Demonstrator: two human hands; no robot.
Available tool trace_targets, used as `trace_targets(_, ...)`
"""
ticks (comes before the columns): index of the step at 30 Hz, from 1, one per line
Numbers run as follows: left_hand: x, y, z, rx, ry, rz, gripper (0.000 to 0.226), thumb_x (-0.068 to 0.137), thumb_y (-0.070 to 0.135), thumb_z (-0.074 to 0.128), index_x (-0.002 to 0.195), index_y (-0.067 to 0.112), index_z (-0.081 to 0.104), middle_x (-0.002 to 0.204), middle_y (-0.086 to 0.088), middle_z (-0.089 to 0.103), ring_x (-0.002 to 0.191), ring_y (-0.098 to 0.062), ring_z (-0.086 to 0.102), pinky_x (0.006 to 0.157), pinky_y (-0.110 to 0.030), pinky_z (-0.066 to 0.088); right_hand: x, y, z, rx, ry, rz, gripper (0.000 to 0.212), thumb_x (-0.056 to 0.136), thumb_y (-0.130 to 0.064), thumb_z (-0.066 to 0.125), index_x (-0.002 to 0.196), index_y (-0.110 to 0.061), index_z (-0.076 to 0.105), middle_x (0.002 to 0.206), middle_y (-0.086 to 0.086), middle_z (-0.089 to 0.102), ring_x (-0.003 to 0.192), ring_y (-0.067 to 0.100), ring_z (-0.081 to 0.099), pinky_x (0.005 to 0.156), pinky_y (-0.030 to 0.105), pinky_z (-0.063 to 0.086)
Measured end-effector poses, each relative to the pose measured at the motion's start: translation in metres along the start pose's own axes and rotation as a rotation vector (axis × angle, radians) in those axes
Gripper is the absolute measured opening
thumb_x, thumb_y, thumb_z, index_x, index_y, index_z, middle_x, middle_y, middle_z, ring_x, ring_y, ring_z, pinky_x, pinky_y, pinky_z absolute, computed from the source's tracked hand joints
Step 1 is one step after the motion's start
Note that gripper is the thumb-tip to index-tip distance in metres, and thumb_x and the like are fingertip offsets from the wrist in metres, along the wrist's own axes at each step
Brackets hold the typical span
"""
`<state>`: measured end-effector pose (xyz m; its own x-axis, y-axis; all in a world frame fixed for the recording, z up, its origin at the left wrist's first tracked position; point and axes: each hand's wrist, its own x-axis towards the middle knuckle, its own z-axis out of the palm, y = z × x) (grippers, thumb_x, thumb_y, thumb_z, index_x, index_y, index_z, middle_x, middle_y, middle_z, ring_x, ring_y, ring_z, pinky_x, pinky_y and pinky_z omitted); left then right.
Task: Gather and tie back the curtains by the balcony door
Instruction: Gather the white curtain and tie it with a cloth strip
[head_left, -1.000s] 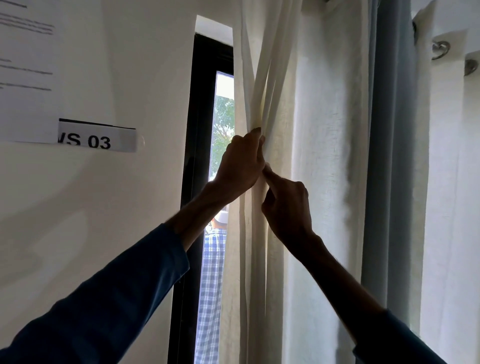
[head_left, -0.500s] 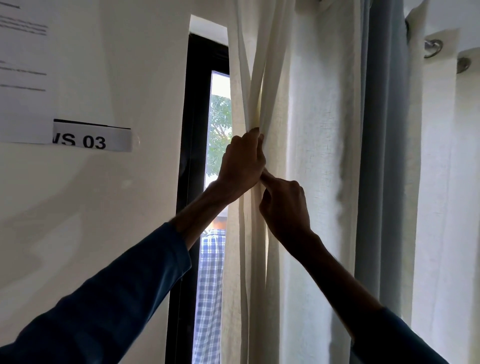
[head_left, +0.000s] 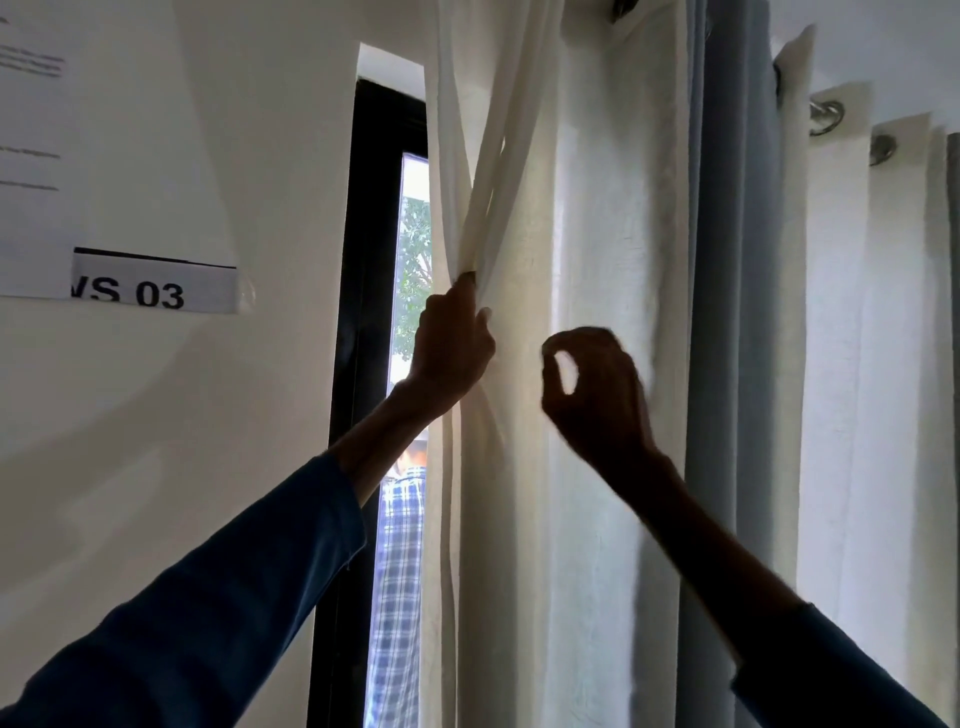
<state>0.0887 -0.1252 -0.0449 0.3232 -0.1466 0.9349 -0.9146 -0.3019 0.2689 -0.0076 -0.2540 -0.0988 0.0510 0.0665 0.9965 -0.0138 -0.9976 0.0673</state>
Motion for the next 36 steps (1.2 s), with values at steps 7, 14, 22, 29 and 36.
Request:
trace_targets(7,0.008,-0.006,0.001,-0.038,0.0,0.069,0.054,0.098,0.01,0.059,0.146,-0.002,0.039,0.125,-0.024,0.065,0.113,-0.039,0.065,0.095,-0.037,0.051,0.078,0.072,-0.022,-0.308,0.066,0.309,0.067,0.091,-0.036,0.068,0.142,-0.002,0.042,0.142,0.02,0.047,0.131,0.035,0.043,0.104,0.041,0.038)
trace_targets(14,0.01,-0.012,0.003,-0.014,0.001,0.088,0.05,0.098,0.01,0.058,0.144,-0.002,0.04,0.118,-0.026,0.067,0.106,-0.04,0.067,0.091,-0.04,0.054,0.094,0.079,-0.004,-0.301,0.017,0.272,0.046,0.096,-0.02,0.067,0.136,-0.001,0.053,0.127,0.02,0.061,0.119,0.037,0.058,0.098,0.042,0.048)
trace_targets(22,0.016,-0.027,0.008,0.02,0.028,0.144,0.049,0.097,0.016,0.06,0.14,0.003,0.04,0.106,-0.022,0.07,0.09,-0.036,0.073,0.079,-0.045,0.062,0.091,0.069,0.002,-0.317,0.153,0.146,0.034,0.097,-0.018,0.065,0.128,-0.005,0.061,0.12,0.014,0.063,0.108,0.028,0.063,0.083,0.03,0.052)
trace_targets(29,0.017,-0.027,0.013,-0.003,0.034,0.16,0.047,0.097,0.013,0.06,0.139,0.001,0.042,0.103,-0.022,0.071,0.087,-0.036,0.073,0.078,-0.047,0.062,0.089,0.061,0.011,-0.158,0.174,0.117,0.029,0.097,-0.018,0.065,0.122,-0.005,0.063,0.108,0.01,0.069,0.095,0.02,0.067,0.087,0.021,0.044)
trace_targets(36,0.018,-0.027,0.015,-0.004,0.032,0.174,0.048,0.096,0.012,0.061,0.139,0.0,0.042,0.1,-0.023,0.071,0.086,-0.037,0.073,0.077,-0.042,0.062,0.098,0.042,0.021,-0.072,0.045,0.196,0.03,0.092,0.001,0.044,0.066,-0.009,0.053,0.05,-0.006,0.036,0.044,0.011,0.033,0.047,0.027,0.031)
